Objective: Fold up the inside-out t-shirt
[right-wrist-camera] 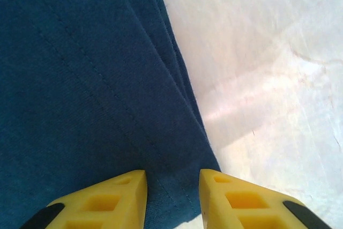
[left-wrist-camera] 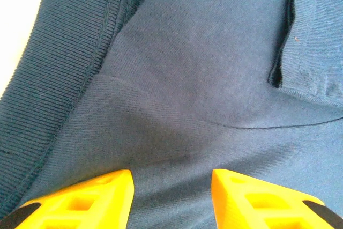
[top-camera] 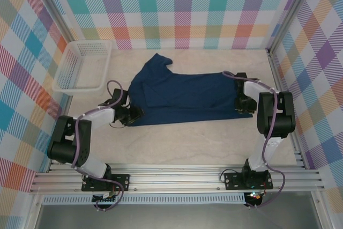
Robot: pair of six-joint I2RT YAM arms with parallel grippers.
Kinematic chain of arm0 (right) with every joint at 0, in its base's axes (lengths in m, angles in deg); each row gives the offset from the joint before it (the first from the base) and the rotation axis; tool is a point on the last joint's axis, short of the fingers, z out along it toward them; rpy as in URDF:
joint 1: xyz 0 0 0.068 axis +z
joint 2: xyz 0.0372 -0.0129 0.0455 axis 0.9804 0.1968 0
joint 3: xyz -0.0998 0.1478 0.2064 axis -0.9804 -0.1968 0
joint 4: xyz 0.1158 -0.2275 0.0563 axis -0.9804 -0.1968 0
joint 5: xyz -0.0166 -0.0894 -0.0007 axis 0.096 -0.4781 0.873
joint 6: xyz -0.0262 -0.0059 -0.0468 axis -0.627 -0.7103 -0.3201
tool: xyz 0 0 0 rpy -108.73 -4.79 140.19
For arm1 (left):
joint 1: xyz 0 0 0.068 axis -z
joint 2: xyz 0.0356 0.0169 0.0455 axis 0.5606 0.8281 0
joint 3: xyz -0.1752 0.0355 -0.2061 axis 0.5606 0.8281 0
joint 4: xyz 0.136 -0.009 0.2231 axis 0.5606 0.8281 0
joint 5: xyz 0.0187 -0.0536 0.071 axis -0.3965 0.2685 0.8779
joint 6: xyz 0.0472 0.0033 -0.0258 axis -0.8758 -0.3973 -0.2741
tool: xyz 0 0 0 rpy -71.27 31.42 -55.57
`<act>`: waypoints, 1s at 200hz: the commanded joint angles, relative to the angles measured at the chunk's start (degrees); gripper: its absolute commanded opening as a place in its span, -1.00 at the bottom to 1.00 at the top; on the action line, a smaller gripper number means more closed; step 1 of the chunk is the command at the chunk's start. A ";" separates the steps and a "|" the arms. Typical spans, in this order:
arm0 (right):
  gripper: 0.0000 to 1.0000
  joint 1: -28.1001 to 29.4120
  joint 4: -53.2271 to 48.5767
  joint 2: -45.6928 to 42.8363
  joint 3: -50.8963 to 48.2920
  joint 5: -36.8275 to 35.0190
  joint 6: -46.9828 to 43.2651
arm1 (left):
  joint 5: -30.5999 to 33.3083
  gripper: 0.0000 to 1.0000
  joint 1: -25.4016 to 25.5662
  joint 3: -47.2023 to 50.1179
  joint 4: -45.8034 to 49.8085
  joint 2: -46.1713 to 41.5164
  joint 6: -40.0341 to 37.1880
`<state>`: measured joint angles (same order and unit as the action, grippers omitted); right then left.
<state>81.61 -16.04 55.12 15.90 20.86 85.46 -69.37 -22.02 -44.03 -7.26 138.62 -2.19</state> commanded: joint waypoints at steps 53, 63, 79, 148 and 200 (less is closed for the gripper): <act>-0.17 1.46 3.57 -8.04 1.21 15.23 -0.62 | 2.98 -0.07 2.47 -6.92 10.45 -6.58 0.47; -0.15 1.40 5.99 -8.46 0.79 20.08 -0.15 | 2.24 -0.07 3.31 -7.86 8.85 -6.14 0.44; -0.15 1.43 9.41 -7.30 1.61 25.39 0.31 | 0.49 -0.07 4.51 -9.60 6.04 -4.13 1.19; -0.18 1.36 9.66 -1.10 9.37 31.43 2.01 | 3.50 -0.09 7.44 -20.17 8.25 9.53 -0.61; -0.17 1.40 9.64 -1.86 7.55 30.26 1.42 | 5.23 -0.08 9.37 -22.81 9.39 15.18 -1.72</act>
<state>82.77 -6.18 54.27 24.43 50.00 86.73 -65.89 -14.26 -64.38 0.02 151.82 -2.32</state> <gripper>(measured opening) 0.413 0.462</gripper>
